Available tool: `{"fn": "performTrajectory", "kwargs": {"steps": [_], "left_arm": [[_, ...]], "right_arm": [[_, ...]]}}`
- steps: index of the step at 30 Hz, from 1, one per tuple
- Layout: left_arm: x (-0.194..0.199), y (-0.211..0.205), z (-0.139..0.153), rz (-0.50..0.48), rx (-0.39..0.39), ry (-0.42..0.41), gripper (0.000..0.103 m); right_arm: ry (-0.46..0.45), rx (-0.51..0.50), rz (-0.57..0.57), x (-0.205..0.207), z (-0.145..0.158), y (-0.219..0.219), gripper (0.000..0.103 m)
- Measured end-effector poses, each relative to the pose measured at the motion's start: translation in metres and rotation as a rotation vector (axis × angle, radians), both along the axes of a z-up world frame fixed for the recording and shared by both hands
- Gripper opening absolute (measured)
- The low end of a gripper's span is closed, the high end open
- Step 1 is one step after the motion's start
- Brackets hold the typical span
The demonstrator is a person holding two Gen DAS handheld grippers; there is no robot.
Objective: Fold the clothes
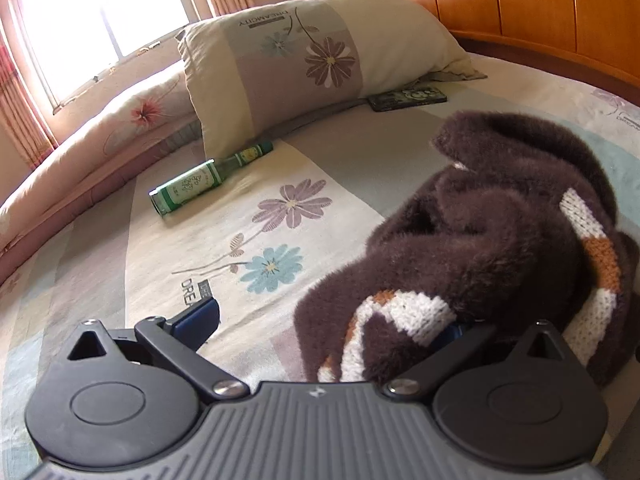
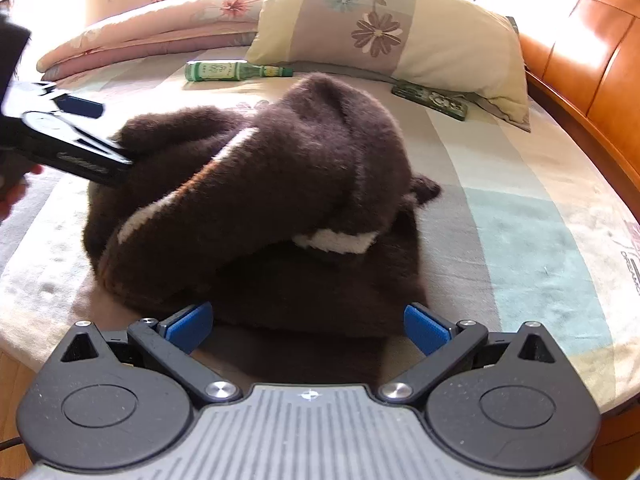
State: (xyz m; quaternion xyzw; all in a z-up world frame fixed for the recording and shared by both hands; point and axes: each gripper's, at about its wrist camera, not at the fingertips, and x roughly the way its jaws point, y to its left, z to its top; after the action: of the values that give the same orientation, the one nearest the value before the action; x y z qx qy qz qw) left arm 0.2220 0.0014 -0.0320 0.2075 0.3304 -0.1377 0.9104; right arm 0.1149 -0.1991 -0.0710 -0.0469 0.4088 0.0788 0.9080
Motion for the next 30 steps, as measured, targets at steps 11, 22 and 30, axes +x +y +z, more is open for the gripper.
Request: {"fn": "performTrajectory", "kwargs": {"steps": [11,22,30], "left_arm": [[0.023,0.046,0.007,0.143,-0.027,-0.045,0.103],[0.050,0.081,-0.005,0.274,-0.008,-0.014,0.103],[0.053,0.098,-0.016,0.320,-0.016,0.020,0.103]], "right_arm": [[0.020,-0.015,0.001,0.008,-0.008,0.005,0.103],[-0.024,0.013,-0.005,0.016,-0.004,-0.010,0.103],[-0.057,0.051,-0.041,0.054,-0.004,-0.028,0.103]]}}
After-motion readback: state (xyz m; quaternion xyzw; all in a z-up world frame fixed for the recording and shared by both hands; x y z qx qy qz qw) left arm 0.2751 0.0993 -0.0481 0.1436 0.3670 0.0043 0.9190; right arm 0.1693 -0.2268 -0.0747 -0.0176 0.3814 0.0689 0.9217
